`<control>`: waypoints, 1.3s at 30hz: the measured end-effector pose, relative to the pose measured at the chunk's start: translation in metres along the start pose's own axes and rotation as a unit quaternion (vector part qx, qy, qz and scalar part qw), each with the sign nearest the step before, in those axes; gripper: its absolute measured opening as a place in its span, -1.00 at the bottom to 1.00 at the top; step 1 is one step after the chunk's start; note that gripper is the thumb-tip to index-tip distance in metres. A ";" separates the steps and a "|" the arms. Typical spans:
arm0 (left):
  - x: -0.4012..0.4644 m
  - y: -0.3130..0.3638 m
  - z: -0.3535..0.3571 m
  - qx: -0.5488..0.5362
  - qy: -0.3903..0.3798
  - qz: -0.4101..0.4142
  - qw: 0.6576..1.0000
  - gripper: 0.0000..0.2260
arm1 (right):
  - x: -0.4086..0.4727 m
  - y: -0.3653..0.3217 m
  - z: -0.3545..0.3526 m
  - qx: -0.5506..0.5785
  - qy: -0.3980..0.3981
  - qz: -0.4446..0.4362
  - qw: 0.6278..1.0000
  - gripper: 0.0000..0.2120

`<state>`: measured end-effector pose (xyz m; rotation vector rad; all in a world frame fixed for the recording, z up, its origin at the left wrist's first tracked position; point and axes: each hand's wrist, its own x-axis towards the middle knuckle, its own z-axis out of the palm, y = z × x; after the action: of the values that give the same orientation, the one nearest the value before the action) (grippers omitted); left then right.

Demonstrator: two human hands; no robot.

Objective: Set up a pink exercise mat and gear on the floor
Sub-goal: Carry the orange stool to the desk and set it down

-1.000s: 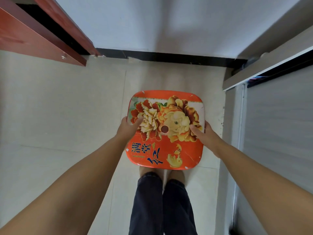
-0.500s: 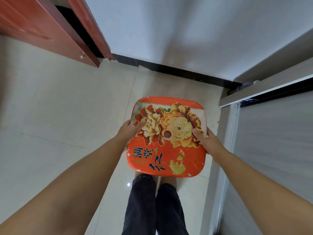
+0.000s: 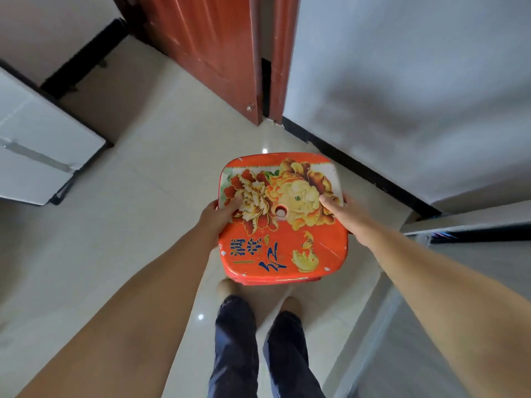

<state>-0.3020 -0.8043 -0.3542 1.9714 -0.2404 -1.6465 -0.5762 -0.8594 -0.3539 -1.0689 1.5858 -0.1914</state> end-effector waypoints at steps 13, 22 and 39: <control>-0.059 -0.090 -0.265 -0.174 0.098 -0.048 0.979 -0.46 | -0.064 -0.130 0.240 -0.204 -0.127 -0.086 0.967 -0.27; -0.106 -0.192 -0.504 -0.245 0.159 -0.076 0.953 -0.42 | -0.134 -0.165 0.498 -0.269 -0.186 -0.098 0.940 -0.29; -0.028 -0.218 -0.749 -0.346 0.252 -0.092 0.899 -0.47 | -0.075 -0.261 0.792 -0.315 -0.265 -0.124 0.903 -0.53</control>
<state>0.3578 -0.3872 -0.3722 1.7819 0.6599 -1.0376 0.2274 -0.6289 -0.3982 -1.6565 1.0167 0.4497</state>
